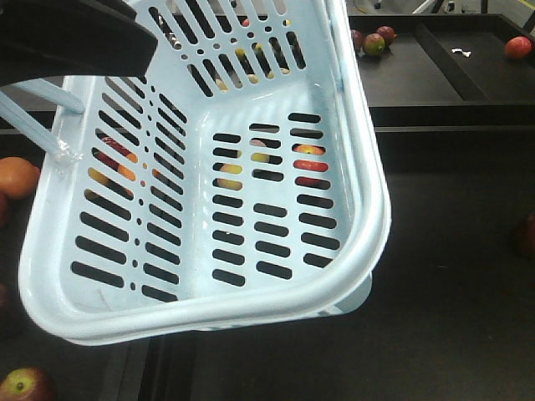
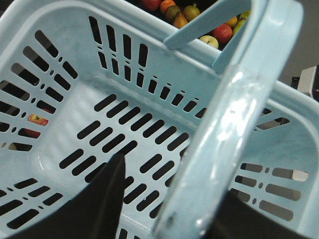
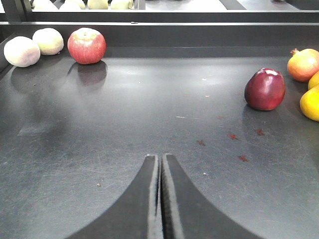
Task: Pick three apples into basket with both arms
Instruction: 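Carry the basket in the left gripper while the base drives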
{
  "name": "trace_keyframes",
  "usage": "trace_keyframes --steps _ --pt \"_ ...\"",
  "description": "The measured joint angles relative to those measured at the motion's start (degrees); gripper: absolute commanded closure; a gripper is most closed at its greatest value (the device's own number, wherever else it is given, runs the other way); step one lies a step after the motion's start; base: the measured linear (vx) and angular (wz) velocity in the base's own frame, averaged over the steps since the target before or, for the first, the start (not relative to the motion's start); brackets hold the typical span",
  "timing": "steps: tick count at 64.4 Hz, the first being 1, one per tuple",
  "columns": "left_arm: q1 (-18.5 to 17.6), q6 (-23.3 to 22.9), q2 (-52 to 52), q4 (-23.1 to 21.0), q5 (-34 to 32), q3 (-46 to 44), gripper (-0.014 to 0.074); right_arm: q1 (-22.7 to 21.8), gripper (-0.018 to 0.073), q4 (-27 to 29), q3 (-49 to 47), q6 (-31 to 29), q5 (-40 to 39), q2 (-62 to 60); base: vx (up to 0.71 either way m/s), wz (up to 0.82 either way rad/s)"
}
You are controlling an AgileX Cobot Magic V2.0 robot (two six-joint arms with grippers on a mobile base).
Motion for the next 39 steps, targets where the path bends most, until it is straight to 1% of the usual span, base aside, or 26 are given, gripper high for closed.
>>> trace_keyframes --steps 10,19,29,39 --pt "0.0 0.0 0.0 0.0 0.0 0.0 0.0604 0.0 0.0564 0.0 0.0 0.0 0.0 0.0 -0.02 0.08" --pt "0.0 0.0 0.1 0.0 0.0 0.0 0.0604 0.0 0.0564 -0.1 0.0 0.0 0.0 0.0 -0.08 0.3" --pt "0.0 0.0 0.1 0.1 0.0 0.0 0.0604 0.0 0.0564 -0.1 0.0 0.0 0.0 0.0 -0.13 0.53" --pt "0.0 0.0 0.1 0.1 0.0 0.0 0.0604 0.0 0.0564 -0.1 0.0 0.0 0.0 0.0 -0.15 0.75"
